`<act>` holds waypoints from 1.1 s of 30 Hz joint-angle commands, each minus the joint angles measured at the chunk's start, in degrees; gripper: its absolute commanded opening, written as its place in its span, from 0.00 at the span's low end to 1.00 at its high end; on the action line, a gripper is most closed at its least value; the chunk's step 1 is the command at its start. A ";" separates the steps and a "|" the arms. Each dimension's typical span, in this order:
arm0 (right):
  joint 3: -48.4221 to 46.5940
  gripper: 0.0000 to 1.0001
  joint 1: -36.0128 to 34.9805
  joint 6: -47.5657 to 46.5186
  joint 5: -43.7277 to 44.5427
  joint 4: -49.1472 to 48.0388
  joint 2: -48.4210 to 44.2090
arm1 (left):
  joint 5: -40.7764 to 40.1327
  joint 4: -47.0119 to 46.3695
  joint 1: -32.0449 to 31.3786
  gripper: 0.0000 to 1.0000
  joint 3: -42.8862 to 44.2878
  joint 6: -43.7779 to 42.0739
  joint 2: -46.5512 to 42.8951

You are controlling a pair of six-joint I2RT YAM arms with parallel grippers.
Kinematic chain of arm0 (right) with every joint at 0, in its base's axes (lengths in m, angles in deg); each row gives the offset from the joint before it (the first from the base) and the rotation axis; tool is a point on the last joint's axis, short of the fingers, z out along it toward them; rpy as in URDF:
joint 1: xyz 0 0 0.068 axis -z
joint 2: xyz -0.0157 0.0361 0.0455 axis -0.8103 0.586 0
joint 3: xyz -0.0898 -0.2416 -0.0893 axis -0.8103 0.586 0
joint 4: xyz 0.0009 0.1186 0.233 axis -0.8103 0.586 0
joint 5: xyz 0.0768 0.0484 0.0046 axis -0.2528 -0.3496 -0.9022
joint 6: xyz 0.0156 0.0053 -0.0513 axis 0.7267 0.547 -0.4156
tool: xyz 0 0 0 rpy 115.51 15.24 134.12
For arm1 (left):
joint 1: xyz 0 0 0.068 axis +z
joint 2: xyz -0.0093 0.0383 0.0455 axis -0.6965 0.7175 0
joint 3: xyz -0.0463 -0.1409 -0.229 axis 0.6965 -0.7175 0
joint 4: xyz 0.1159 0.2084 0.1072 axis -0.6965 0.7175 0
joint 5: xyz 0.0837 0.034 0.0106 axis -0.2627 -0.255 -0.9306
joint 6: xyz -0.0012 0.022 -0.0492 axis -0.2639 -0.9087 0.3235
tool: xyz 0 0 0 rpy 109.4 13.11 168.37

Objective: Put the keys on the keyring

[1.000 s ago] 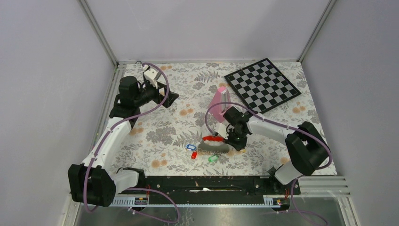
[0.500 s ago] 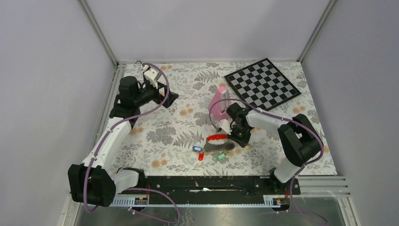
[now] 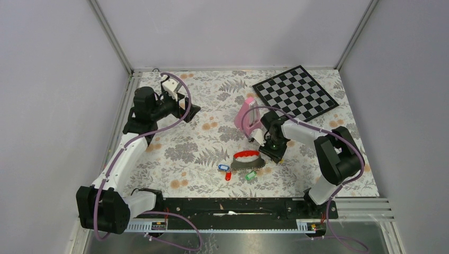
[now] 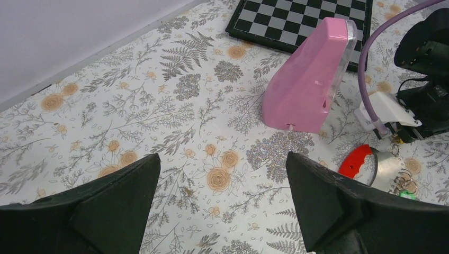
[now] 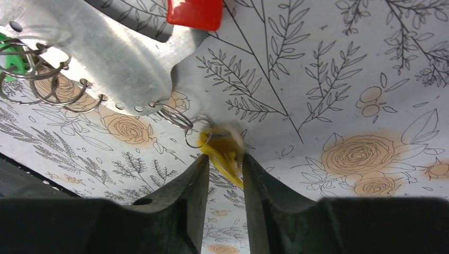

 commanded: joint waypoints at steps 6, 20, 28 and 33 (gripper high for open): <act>0.98 0.60 3.91 -1.35 2.24 -1.31 -3.15 | -2.26 -1.00 0.33 0.99 -0.77 -2.37 -2.39; 4.13 1.00 9.81 2.71 5.21 -7.12 -21.59 | -23.84 -3.19 0.34 0.99 0.35 1.48 -2.66; 0.75 1.00 11.44 8.71 11.45 -13.92 -31.62 | -33.78 -10.89 0.87 0.99 -3.25 1.09 -4.13; -2.67 1.00 12.05 16.36 12.02 -15.85 -33.30 | -34.60 -15.47 2.48 0.99 -6.51 2.21 -6.54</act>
